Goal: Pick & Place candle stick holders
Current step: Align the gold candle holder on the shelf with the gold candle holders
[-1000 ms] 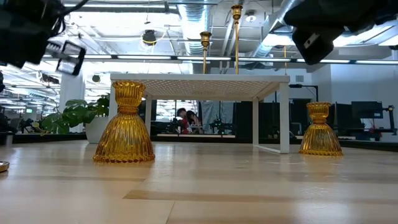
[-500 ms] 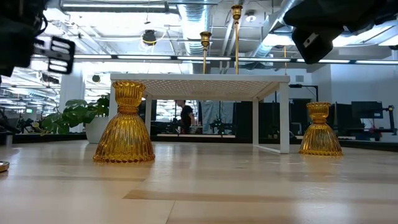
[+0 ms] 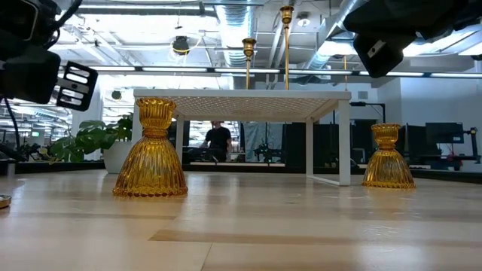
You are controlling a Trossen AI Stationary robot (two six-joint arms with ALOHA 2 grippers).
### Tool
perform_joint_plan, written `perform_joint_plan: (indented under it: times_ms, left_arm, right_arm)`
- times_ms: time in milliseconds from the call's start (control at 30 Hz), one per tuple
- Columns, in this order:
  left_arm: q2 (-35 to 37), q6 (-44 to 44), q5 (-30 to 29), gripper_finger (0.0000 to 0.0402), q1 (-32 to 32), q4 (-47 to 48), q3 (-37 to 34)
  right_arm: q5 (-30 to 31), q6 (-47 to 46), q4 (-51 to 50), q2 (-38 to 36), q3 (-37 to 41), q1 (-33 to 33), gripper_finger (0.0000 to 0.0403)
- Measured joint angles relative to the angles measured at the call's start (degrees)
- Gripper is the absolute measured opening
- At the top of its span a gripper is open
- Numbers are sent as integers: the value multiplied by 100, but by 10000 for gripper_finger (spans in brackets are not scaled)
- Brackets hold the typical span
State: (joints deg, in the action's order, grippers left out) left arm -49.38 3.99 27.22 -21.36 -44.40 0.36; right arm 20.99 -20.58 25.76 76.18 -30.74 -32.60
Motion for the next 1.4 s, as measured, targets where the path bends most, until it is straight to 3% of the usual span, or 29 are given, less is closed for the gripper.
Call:
perform_joint_plan:
  times_ms: [300,600,1133,1400]
  left_arm:
    - [-1375,-2,-334,170,-429,-1630,57]
    - [-2376,-4,-452,170,-613,-1714,884]
    - [-2842,-299,-450,169,-988,-1765,1435]
    - [-2840,-299,-469,107,-986,-1766,1453]
  right_arm:
    - [-6,13,0,0,0,0,0]
    - [-11,13,-20,0,0,0,0]
    - [-11,12,-186,2,0,0,0]
    - [-11,11,-199,2,0,0,0]
